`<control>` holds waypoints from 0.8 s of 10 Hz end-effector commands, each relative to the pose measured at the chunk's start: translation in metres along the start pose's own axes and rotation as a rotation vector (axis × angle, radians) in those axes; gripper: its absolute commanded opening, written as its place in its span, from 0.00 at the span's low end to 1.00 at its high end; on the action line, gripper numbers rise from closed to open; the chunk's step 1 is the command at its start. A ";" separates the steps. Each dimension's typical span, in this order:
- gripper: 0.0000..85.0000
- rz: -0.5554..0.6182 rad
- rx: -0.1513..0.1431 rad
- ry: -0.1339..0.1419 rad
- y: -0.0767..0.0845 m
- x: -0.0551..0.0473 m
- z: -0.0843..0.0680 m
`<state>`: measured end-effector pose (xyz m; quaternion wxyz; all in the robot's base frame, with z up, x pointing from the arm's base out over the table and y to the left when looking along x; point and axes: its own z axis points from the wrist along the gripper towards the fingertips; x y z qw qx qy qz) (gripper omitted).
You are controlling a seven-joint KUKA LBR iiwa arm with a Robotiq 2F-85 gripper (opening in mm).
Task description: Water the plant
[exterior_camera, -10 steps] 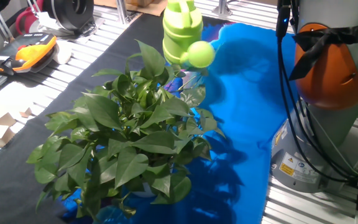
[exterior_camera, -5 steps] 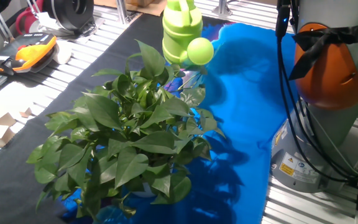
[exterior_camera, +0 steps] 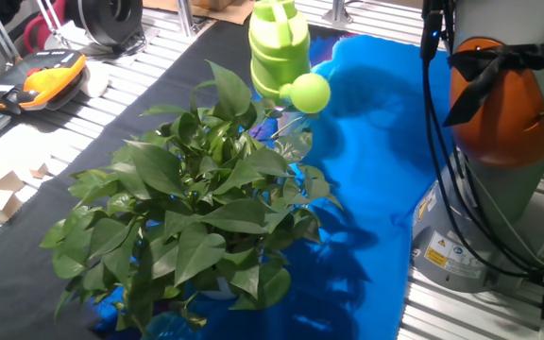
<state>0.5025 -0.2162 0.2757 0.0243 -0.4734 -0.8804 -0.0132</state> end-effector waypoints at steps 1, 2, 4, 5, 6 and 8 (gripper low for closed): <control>0.00 0.017 -0.007 0.001 0.000 0.000 0.000; 0.00 0.033 -0.014 0.000 0.000 0.000 0.000; 0.00 0.053 -0.010 -0.021 0.000 0.000 0.000; 0.00 0.065 -0.010 -0.027 0.000 0.000 0.000; 0.00 0.063 -0.017 -0.022 0.000 0.000 0.000; 0.00 0.056 -0.022 -0.018 0.000 0.000 0.000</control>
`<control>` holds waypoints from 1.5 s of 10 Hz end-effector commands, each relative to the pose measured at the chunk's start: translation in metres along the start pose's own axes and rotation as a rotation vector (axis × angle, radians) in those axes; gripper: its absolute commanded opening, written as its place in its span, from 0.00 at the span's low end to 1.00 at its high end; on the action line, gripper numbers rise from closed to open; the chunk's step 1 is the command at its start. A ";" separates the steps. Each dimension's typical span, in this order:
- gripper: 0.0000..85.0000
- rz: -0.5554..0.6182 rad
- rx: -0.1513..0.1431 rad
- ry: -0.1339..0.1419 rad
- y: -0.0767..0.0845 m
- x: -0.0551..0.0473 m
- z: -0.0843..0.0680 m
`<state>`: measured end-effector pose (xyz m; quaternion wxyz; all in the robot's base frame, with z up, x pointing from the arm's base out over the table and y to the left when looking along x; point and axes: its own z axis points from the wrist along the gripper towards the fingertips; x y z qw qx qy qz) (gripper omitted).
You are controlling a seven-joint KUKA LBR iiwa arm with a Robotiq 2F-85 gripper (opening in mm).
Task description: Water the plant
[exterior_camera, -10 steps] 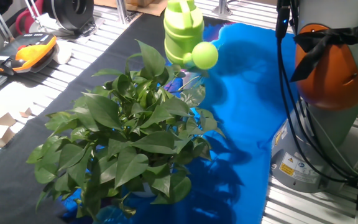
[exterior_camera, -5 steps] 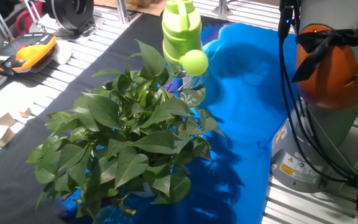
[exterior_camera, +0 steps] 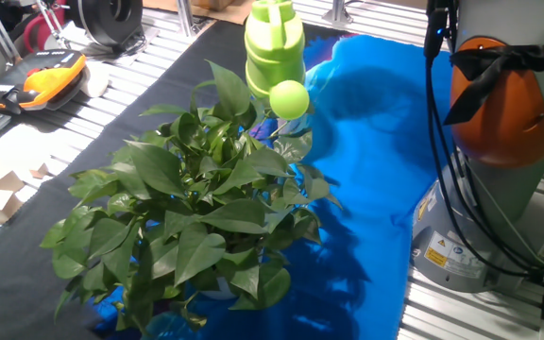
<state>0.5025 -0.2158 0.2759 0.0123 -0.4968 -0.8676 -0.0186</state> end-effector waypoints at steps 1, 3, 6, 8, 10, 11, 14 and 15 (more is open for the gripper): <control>0.00 -0.009 0.002 0.005 0.000 0.000 0.000; 0.00 -0.027 -0.011 0.035 0.000 0.000 0.000; 0.00 -0.027 0.003 0.041 -0.002 0.002 -0.013; 0.00 -0.035 0.016 0.039 -0.004 0.004 -0.031; 0.00 0.002 0.087 -0.030 -0.003 0.010 -0.043; 0.00 0.019 0.109 -0.051 -0.002 0.011 -0.051; 0.00 0.065 0.150 -0.090 -0.008 0.012 -0.067; 0.00 0.104 0.165 -0.110 -0.010 0.014 -0.069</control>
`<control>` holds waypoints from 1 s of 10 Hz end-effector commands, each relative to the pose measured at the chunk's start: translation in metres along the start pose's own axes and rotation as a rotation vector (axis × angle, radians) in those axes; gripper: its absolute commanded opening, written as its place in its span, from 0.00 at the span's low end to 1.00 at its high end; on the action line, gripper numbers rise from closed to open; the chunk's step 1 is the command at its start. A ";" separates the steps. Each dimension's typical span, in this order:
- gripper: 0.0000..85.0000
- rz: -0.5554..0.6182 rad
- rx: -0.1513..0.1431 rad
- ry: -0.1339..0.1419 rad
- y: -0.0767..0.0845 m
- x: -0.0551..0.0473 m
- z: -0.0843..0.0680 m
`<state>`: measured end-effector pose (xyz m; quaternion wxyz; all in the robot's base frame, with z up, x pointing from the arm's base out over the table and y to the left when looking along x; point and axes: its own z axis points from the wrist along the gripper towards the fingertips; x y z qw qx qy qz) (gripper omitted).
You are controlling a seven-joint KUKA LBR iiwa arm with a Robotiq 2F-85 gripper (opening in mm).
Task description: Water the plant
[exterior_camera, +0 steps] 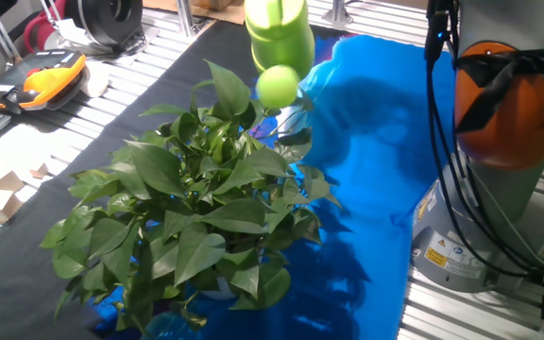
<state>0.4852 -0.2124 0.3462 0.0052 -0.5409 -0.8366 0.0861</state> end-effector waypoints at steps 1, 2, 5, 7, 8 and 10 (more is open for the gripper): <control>0.00 0.011 0.008 -0.008 -0.002 0.001 -0.001; 0.00 0.028 0.017 -0.016 -0.005 0.003 -0.004; 0.00 0.075 0.053 -0.045 -0.009 0.005 -0.008; 0.00 0.094 0.080 -0.067 -0.012 0.006 -0.013; 0.00 0.112 0.106 -0.087 -0.012 0.009 -0.016; 0.00 0.132 0.144 -0.117 -0.014 0.014 -0.021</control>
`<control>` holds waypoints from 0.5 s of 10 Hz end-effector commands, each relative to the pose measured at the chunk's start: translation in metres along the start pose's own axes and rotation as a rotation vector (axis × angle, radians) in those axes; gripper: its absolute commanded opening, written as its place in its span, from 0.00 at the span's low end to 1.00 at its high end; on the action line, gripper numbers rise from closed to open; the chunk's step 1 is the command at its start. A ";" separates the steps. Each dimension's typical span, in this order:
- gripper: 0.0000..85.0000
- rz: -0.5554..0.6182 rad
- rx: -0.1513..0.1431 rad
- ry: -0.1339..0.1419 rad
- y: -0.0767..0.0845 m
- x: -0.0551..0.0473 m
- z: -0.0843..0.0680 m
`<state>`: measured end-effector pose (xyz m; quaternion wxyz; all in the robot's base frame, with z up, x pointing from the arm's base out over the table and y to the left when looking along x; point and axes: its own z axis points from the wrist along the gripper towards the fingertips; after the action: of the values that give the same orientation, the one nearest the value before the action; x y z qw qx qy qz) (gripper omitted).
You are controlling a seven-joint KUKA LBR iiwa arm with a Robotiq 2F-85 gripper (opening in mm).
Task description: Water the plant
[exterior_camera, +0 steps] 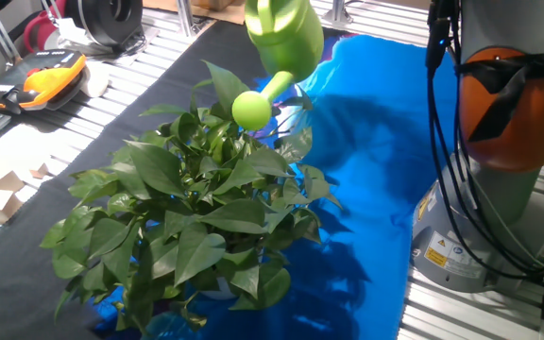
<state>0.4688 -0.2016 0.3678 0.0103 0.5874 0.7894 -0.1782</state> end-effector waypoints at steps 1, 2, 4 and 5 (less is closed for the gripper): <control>0.00 0.006 0.009 -0.006 0.000 0.002 -0.001; 0.00 0.017 0.022 -0.015 -0.001 0.004 -0.003; 0.00 0.034 0.065 -0.049 -0.005 0.006 -0.005; 0.00 0.037 0.074 -0.057 -0.006 0.008 -0.006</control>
<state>0.4615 -0.1938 0.3735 0.0143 0.5972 0.7698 -0.2247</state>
